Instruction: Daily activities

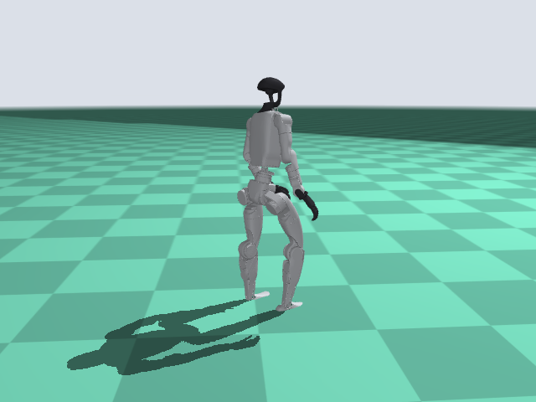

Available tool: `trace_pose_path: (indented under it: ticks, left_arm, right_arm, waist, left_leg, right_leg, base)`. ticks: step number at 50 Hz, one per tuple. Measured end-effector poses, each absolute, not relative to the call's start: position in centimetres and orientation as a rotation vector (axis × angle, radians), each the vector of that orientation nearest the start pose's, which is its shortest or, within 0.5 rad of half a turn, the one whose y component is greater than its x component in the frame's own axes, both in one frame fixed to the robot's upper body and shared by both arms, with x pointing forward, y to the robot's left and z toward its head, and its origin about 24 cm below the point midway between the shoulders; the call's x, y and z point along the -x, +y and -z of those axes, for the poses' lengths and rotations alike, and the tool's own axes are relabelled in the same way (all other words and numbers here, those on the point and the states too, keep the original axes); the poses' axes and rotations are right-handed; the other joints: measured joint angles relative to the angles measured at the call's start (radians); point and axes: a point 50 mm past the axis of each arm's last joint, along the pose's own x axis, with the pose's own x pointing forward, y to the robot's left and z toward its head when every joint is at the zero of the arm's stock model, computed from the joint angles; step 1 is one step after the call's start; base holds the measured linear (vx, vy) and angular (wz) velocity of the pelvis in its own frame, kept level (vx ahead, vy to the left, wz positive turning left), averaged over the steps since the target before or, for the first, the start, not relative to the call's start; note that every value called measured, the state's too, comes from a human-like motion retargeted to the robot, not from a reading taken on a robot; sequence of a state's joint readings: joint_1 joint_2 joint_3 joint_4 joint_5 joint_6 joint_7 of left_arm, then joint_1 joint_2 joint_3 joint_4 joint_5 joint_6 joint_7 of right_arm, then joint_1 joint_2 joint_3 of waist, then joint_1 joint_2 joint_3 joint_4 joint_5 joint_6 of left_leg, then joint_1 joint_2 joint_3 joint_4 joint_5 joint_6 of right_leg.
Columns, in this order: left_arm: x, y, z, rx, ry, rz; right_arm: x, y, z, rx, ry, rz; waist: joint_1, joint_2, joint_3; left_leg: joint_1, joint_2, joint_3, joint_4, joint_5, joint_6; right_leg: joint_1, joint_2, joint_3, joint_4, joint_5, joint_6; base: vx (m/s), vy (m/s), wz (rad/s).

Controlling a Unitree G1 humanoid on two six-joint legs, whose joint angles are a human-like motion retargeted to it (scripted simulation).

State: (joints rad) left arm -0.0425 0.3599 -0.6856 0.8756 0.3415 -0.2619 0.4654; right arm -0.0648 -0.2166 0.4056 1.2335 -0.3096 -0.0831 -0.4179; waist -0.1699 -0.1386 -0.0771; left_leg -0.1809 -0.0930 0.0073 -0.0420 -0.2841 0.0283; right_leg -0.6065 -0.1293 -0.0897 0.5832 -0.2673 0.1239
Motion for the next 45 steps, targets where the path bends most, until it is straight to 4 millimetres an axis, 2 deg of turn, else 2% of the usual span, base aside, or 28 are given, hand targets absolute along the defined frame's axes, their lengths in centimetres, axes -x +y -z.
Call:
trace_pose_path:
  ticks: [6,10,12,15,20,22,23,26,28,30,32,33,35,37,38,40,42,43,45]
  left_arm:
    - [-19.5,14.7,9.0,-0.883,0.197,0.320]
    - [-22.5,12.1,6.0,-0.817,0.006,0.322]
    - [-23.3,10.1,4.5,-0.766,-0.090,0.335]
    - [-26.9,8.6,0.0,-0.732,-0.284,0.312]
    - [-30.3,5.6,-7.0,-0.638,-0.546,0.263]
    - [-31.8,5.3,-10.4,-0.624,-0.653,0.226]
    - [-31.8,4.8,-11.4,-0.601,-0.685,0.218]
    - [-32.8,4.4,-15.4,-0.584,-0.811,0.185]
    - [-32.4,3.7,-16.2,-0.554,-0.849,0.194]
    - [-32.3,3.5,-17.7,-0.554,-0.908,0.200]
    - [-31.3,2.8,-17.2,-0.535,-0.917,0.245]
    - [-31.1,2.8,-17.6,-0.543,-0.938,0.262]
    - [-29.8,2.3,-16.1,-0.529,-0.920,0.331]
    - [-29.1,2.4,-15.5,-0.545,-0.912,0.386]
    - [-28.2,2.3,-14.1,-0.535,-0.875,0.426]
    - [-27.6,2.7,-12.8,-0.558,-0.833,0.472]
    - [-26.2,3.0,-9.8,-0.552,-0.723,0.524]
    - [-26.1,3.6,-9.0,-0.574,-0.685,0.534]
    - [-24.7,4.2,-5.7,-0.583,-0.546,0.564]
  right_arm:
    - [-12.2,-19.6,15.3,0.845,0.876,-0.058]
    - [-13.2,-18.1,14.9,0.805,0.803,-0.071]
    - [-12.7,-16.9,15.0,0.782,0.789,-0.090]
    - [-14.0,-16.8,14.4,0.773,0.734,-0.099]
    - [-13.7,-15.7,14.5,0.740,0.732,-0.126]
    - [-14.2,-16.4,14.3,0.742,0.731,-0.114]
    - [-13.8,-16.2,14.4,0.734,0.745,-0.115]
    - [-14.5,-17.2,14.2,0.743,0.754,-0.092]
    - [-13.7,-17.1,14.6,0.737,0.783,-0.085]
    - [-14.1,-18.0,14.4,0.745,0.787,-0.055]
    - [-13.3,-17.8,14.8,0.740,0.813,-0.040]
    - [-13.7,-18.4,14.6,0.748,0.807,-0.020]
    - [-12.8,-18.3,14.9,0.744,0.831,-0.003]
    - [-13.4,-19.2,14.6,0.757,0.819,0.035]
    - [-12.7,-19.0,14.8,0.755,0.832,0.041]
    - [-13.3,-19.9,14.4,0.768,0.815,0.081]
    - [-12.4,-19.7,14.7,0.770,0.834,0.098]
    - [-12.8,-20.3,14.5,0.778,0.824,0.119]
    - [-11.9,-20.1,14.8,0.782,0.850,0.131]
  waist:
    - [0.014,0.001,-0.015]
    - [0.020,0.006,-0.026]
    - [0.026,-0.016,-0.047]
    - [0.011,0.003,-0.051]
    - [0.007,-0.023,-0.065]
    - [-0.006,-0.009,-0.064]
    - [-0.004,-0.020,-0.064]
    - [-0.016,0.007,-0.053]
    - [-0.009,-0.001,-0.048]
    - [-0.017,0.016,-0.043]
    - [-0.009,0.003,-0.040]
    - [-0.014,0.017,-0.037]
    - [-0.005,0.005,-0.035]
    - [-0.010,0.025,-0.029]
    - [-0.003,0.016,-0.029]
    - [-0.008,0.034,-0.025]
    - [0.002,0.024,-0.026]
    - [-0.002,0.036,-0.024]
    - [0.008,0.028,-0.026]
  left_leg:
    - [0.025,0.030,0.005,0.002,-0.019,0.004]
    - [0.045,0.055,0.010,0.005,-0.033,0.001]
    - [0.053,0.035,0.021,-0.019,-0.002,0.003]
    - [0.062,0.064,0.013,0.005,-0.045,-0.003]
    - [0.087,0.038,0.025,-0.019,-0.014,-0.002]
    - [0.093,0.051,0.017,-0.001,-0.045,-0.005]
    - [0.101,0.038,0.024,-0.012,-0.026,-0.003]
    - [0.112,0.062,0.016,0.005,-0.059,-0.009]
    - [0.130,0.050,0.029,-0.007,-0.036,-0.010]
    - [0.137,0.062,0.022,0.004,-0.063,-0.013]
    - [0.152,0.045,0.034,-0.006,-0.041,-0.012]
    - [0.153,0.056,0.027,0.002,-0.061,-0.013]
    - [0.168,0.041,0.039,-0.007,-0.042,-0.011]
    - [0.170,0.058,0.031,0.003,-0.070,-0.014]
    - [0.178,0.048,0.040,-0.003,-0.055,-0.013]
    - [0.176,0.065,0.033,0.006,-0.082,-0.017]
    - [0.185,0.054,0.045,-0.001,-0.065,-0.016]
    - [0.181,0.066,0.039,0.004,-0.083,-0.018]
    - [0.187,0.053,0.051,-0.003,-0.065,-0.018]
  right_leg:
    - [0.052,0.040,0.010,-0.064,0.005,-0.008]
    - [0.094,0.068,0.007,-0.113,0.005,-0.010]
    - [0.060,0.049,0.024,-0.055,-0.013,-0.009]
    - [0.104,0.078,0.009,-0.110,-0.025,-0.009]
    - [0.066,0.052,0.028,-0.015,-0.073,-0.010]
    - [0.091,0.065,0.016,-0.041,-0.089,-0.009]
    - [0.074,0.052,0.027,-0.003,-0.098,-0.008]
    - [0.115,0.075,0.008,-0.051,-0.107,-0.007]
    - [0.103,0.065,0.021,-0.008,-0.117,-0.006]
    - [0.126,0.077,0.009,-0.034,-0.128,-0.004]
    - [0.110,0.061,0.024,0.018,-0.144,0.000]
    - [0.127,0.072,0.013,-0.010,-0.146,0.000]
    - [0.114,0.058,0.027,0.036,-0.160,0.003]
    - [0.140,0.074,0.011,-0.005,-0.163,0.004]
    - [0.130,0.065,0.022,0.024,-0.168,0.006]
    - [0.154,0.081,0.006,-0.020,-0.169,0.006]
    - [0.141,0.070,0.018,0.016,-0.174,0.007]
    - [0.156,0.081,0.006,-0.017,-0.173,0.006]
    - [0.142,0.068,0.017,0.018,-0.177,0.007]
  base:
    - [0.05,-0.08,-0.17]
    - [0.05,-0.10,-0.19]
    - [0.02,-0.11,-0.14]
    - [0.10,-0.11,-0.11]
    - [0.05,-0.12,-0.14]
    - [0.09,-0.10,-0.12]
    - [0.06,-0.10,-0.16]
    - [0.12,-0.08,-0.11]
    - [0.03,-0.08,-0.28]
    - [0.10,-0.06,-0.13]
    - [0.07,-0.05,-0.15]
    - [0.10,-0.04,-0.09]
    - [0.06,-0.03,-0.14]
    - [0.08,-0.02,-0.05]
    - [0.00,0.00,0.00]
    - [0.07,0.00,-0.01]
    - [0.00,0.00,0.00]
    - [0.05,0.02,0.08]
    - [0.00,0.00,0.00]
